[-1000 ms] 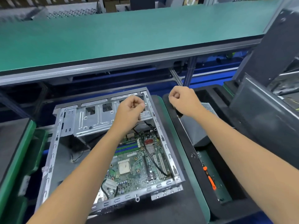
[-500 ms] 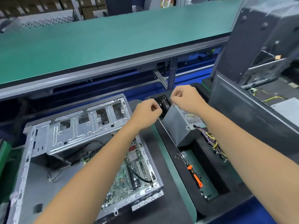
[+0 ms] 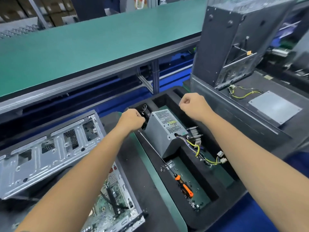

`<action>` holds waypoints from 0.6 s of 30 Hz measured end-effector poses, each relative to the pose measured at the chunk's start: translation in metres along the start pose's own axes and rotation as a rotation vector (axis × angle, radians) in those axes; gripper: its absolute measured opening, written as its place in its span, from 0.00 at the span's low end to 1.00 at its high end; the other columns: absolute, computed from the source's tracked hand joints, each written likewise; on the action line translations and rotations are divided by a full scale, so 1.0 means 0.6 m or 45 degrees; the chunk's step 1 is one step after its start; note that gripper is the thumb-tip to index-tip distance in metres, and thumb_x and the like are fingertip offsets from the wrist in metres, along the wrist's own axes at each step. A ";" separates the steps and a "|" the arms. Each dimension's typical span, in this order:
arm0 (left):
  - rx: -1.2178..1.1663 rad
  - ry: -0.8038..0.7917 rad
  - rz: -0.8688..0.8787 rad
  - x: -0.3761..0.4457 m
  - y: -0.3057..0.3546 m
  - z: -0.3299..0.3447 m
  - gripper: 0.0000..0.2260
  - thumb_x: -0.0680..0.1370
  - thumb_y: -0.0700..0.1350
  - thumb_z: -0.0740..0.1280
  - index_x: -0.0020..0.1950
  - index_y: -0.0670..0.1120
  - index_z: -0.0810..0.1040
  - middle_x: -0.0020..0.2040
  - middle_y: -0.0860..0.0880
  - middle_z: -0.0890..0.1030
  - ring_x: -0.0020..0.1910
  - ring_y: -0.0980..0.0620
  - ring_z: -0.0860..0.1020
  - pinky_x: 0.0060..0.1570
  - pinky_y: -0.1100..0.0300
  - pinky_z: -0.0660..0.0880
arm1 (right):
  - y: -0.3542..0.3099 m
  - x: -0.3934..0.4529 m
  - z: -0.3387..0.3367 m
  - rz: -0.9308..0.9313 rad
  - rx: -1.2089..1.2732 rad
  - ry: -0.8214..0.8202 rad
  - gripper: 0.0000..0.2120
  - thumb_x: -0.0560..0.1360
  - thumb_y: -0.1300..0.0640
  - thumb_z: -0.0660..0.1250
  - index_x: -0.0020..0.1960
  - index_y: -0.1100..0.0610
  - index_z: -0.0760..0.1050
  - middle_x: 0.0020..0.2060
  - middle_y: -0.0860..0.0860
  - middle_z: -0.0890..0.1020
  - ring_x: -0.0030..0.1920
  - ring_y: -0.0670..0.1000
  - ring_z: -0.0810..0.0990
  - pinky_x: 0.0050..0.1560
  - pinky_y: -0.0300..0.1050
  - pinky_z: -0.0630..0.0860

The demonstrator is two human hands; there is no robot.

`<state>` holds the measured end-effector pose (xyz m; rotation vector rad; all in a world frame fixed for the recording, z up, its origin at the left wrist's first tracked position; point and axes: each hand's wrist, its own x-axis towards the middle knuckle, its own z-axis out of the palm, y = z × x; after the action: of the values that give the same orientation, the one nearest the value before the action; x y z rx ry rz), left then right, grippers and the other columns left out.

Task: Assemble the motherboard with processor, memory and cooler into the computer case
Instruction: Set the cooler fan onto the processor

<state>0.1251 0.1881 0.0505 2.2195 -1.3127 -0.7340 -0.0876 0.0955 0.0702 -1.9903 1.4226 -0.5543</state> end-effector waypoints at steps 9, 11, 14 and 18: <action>0.027 -0.114 0.327 0.019 0.086 0.081 0.04 0.74 0.45 0.63 0.43 0.45 0.75 0.40 0.51 0.78 0.40 0.50 0.75 0.37 0.57 0.70 | 0.057 0.020 0.005 0.089 -0.265 -0.201 0.08 0.75 0.65 0.60 0.46 0.55 0.76 0.43 0.49 0.78 0.45 0.52 0.77 0.41 0.43 0.72; 0.094 -0.124 0.436 0.017 0.109 0.105 0.03 0.74 0.45 0.63 0.40 0.48 0.73 0.41 0.52 0.78 0.44 0.49 0.75 0.43 0.55 0.72 | 0.073 0.017 0.011 0.100 -0.368 -0.264 0.08 0.74 0.65 0.61 0.46 0.53 0.75 0.46 0.50 0.78 0.47 0.53 0.77 0.46 0.45 0.73; 0.220 -0.156 0.599 0.019 0.138 0.141 0.02 0.73 0.43 0.63 0.41 0.46 0.73 0.44 0.46 0.79 0.49 0.45 0.75 0.47 0.52 0.73 | 0.092 0.012 0.021 0.052 -0.571 -0.372 0.08 0.73 0.64 0.61 0.47 0.53 0.73 0.49 0.52 0.78 0.47 0.54 0.75 0.46 0.46 0.74; 0.527 -0.185 0.713 0.029 0.165 0.184 0.04 0.72 0.41 0.63 0.45 0.42 0.73 0.50 0.40 0.78 0.51 0.40 0.74 0.42 0.54 0.69 | 0.111 0.016 0.040 -0.003 -0.781 -0.478 0.10 0.73 0.62 0.64 0.54 0.57 0.76 0.52 0.57 0.80 0.48 0.58 0.78 0.42 0.46 0.72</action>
<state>-0.0033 0.1163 0.0252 1.9392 -2.1951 -0.4395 -0.1141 0.0772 0.0063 -2.3903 1.4522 0.2949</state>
